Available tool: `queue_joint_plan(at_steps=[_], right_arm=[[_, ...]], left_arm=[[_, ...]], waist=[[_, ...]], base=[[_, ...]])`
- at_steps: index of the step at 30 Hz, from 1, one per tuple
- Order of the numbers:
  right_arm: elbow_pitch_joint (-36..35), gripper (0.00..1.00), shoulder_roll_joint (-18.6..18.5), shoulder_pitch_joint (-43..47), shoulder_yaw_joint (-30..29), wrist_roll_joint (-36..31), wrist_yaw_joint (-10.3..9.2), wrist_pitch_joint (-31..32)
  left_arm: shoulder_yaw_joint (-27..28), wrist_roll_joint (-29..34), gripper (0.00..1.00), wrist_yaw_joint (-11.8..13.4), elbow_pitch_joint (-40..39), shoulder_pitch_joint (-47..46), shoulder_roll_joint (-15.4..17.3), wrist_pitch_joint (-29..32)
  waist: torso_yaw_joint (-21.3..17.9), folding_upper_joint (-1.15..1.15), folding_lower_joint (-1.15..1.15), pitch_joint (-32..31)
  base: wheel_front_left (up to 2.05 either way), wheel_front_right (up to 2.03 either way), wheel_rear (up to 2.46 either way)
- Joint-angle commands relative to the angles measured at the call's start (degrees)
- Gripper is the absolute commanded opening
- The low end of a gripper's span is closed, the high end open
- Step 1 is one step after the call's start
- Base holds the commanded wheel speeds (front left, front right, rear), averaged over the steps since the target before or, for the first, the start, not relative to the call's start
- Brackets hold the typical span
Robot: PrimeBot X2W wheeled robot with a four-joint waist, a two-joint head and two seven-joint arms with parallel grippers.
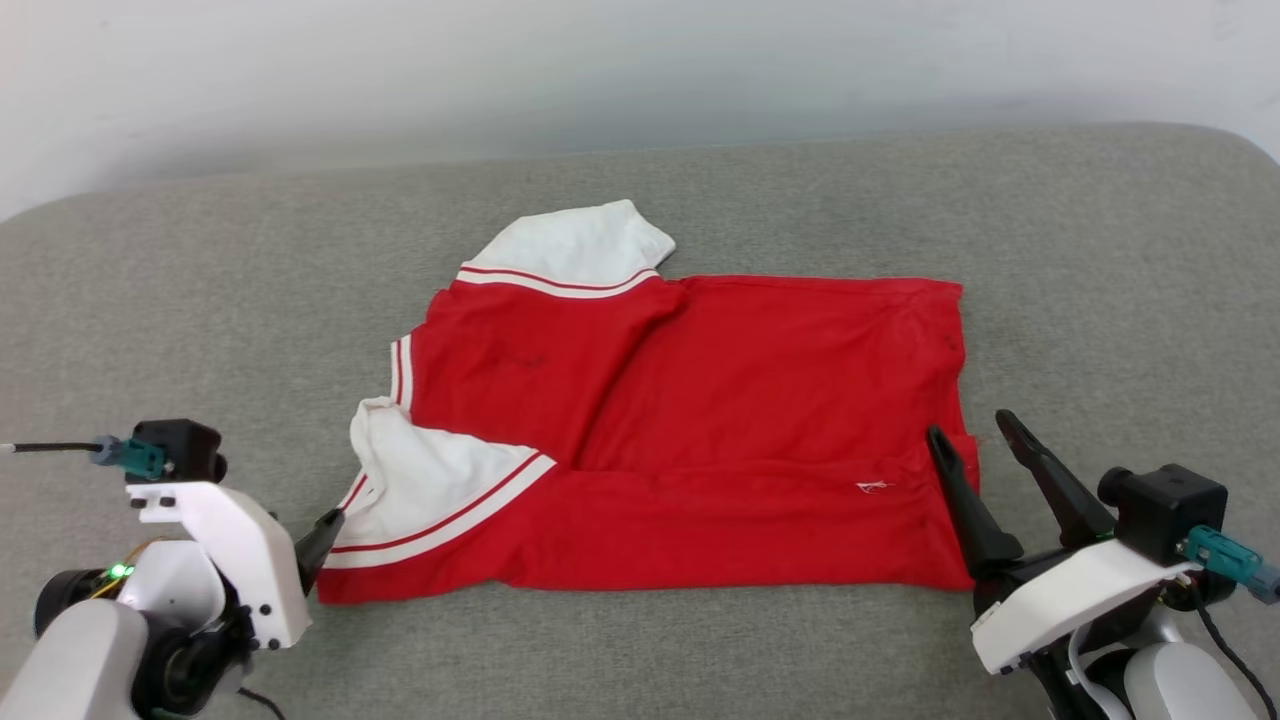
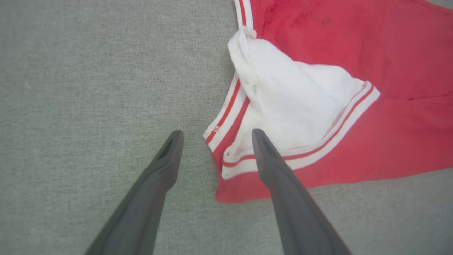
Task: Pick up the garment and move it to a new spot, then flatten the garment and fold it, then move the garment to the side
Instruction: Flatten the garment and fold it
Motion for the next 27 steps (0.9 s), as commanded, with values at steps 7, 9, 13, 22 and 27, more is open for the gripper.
queue_joint_plan(at_steps=[7,9,13,22,27], right_arm=[[-2.69,1.0,1.74,-0.13,0.89,-0.47,-0.02,0.96],[-2.69,1.0,1.84,-0.61,1.13,-0.32,-0.02,1.01],[-2.26,1.0,1.82,-1.2,1.13,0.1,-0.02,0.79],[-0.88,1.0,0.97,-0.92,-2.21,2.35,-0.02,2.35],[0.86,1.0,-1.31,0.54,-5.49,4.91,-0.02,9.57]], left_arm=[[1.64,-3.6,1.0,4.38,-4.64,5.19,2.68,8.77],[1.59,-4.69,1.0,4.56,-4.69,5.94,2.38,10.32],[0.78,-6.06,1.0,4.63,-3.98,6.59,1.61,12.41],[-0.13,-7.93,0.0,3.49,-2.37,6.91,-0.02,12.99],[1.88,-6.56,0.0,2.96,-3.53,6.29,1.18,8.32]], waist=[[-3.81,0.0,0.0,3.1],[-4.53,0.0,0.0,4.19],[-5.28,0.0,0.0,5.42],[-5.99,0.0,0.0,5.61],[-5.39,0.0,0.0,4.08]], base=[[0.0,0.0,0.0],[0.0,0.0,0.0],[0.0,0.0,0.0],[0.0,0.0,0.0],[0.0,0.0,0.0]])
